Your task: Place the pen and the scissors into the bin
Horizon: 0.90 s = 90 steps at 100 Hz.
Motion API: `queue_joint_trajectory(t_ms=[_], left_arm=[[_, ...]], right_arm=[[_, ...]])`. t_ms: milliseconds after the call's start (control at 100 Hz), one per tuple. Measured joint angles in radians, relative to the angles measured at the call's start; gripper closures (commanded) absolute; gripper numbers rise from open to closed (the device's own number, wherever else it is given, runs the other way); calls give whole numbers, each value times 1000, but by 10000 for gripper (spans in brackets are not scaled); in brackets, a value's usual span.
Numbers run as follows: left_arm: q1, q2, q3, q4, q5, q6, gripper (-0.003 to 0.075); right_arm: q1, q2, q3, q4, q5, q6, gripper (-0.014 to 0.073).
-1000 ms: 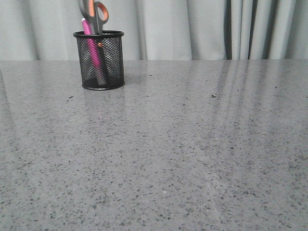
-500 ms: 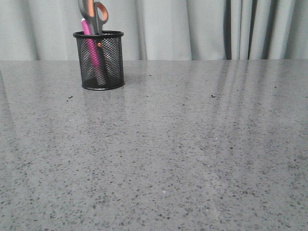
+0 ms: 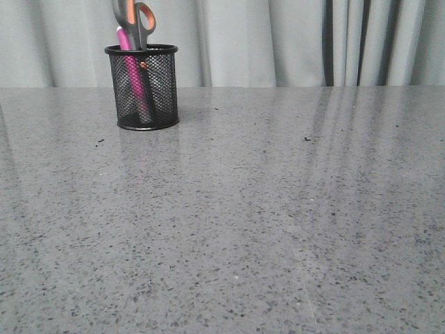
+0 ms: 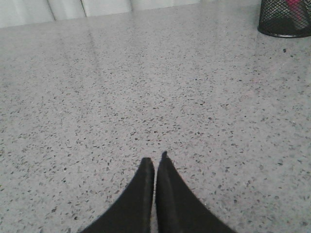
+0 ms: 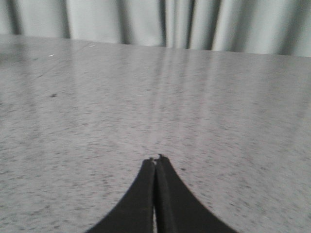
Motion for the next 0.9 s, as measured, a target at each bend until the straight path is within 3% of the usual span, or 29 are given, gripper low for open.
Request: queue_joint_trajectory(t_ms=[220, 900], left_arm=[[0, 0, 0, 0, 0, 0, 739], [0, 0, 0, 0, 0, 0, 739]], right_arm=[[-49, 0, 0, 2, 116, 0, 662], [-53, 0, 0, 2, 120, 0, 662]])
